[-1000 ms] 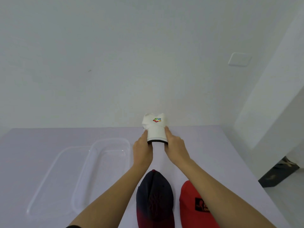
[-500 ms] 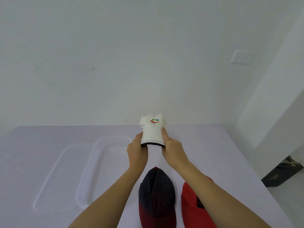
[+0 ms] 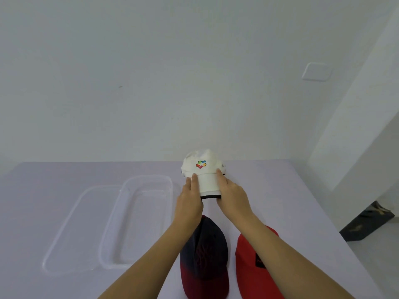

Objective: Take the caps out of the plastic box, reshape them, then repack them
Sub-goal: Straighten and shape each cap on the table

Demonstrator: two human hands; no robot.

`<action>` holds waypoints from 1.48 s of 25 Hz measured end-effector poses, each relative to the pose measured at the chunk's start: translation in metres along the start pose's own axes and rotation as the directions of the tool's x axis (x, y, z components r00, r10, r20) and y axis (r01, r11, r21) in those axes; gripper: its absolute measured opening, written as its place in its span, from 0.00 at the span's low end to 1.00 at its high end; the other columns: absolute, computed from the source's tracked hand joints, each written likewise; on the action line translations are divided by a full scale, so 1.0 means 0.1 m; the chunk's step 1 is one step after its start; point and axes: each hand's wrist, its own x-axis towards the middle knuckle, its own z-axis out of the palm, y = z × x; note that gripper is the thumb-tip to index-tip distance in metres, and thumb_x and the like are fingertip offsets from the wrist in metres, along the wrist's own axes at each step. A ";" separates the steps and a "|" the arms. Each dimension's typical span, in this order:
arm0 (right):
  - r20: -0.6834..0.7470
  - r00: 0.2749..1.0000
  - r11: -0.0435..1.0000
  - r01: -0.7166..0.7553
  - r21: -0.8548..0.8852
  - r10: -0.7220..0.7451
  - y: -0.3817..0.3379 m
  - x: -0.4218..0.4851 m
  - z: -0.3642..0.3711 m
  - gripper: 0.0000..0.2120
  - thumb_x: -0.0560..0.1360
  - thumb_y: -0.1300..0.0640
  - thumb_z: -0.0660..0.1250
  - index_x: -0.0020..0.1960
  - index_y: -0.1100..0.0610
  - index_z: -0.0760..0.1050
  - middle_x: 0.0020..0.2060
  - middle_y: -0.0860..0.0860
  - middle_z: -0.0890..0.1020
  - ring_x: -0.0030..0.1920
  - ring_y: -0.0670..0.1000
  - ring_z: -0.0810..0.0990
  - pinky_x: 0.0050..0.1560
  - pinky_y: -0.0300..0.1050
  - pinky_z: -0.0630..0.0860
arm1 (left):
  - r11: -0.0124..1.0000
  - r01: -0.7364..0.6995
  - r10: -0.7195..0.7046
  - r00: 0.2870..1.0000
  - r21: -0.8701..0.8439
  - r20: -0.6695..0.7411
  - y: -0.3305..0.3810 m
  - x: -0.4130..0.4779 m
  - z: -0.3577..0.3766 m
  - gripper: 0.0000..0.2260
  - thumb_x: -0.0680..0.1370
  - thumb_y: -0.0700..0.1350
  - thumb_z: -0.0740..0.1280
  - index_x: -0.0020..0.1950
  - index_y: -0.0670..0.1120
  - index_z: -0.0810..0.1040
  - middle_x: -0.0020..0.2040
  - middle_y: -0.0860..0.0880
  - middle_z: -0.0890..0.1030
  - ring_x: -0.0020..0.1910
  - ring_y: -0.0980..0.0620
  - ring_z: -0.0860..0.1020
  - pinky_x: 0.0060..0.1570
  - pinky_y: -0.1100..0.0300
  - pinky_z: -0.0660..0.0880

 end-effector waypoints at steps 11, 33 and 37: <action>0.049 0.961 0.869 -0.267 0.417 0.272 -0.04 0.03 -0.09 0.13 0.76 0.65 0.60 0.59 0.60 0.76 0.47 0.57 0.83 0.46 0.58 0.80 0.43 0.47 0.76 | 0.975 -0.105 0.060 0.973 -0.198 -0.221 0.05 -0.08 0.01 0.33 0.70 0.25 0.61 0.74 0.39 0.61 0.69 0.37 0.71 0.44 0.37 0.79 0.37 0.55 0.72; -0.093 0.958 0.826 -0.180 0.534 0.269 -0.30 -0.14 -0.04 0.32 0.76 0.67 0.58 0.76 0.52 0.51 0.55 0.57 0.79 0.52 0.57 0.78 0.52 0.49 0.75 | 0.858 -0.024 -0.160 0.936 -0.513 -0.312 0.14 -0.11 -0.10 0.23 0.73 0.30 0.56 0.65 0.47 0.73 0.43 0.50 0.80 0.37 0.53 0.75 0.34 0.69 0.68; -0.084 0.962 0.819 -0.175 0.547 0.261 -0.30 -0.10 -0.06 0.30 0.78 0.64 0.58 0.76 0.50 0.51 0.58 0.55 0.78 0.54 0.55 0.77 0.53 0.47 0.73 | 0.850 -0.021 -0.164 0.939 -0.526 -0.303 0.13 -0.10 -0.14 0.24 0.74 0.30 0.55 0.67 0.46 0.71 0.45 0.51 0.80 0.39 0.53 0.76 0.38 0.69 0.69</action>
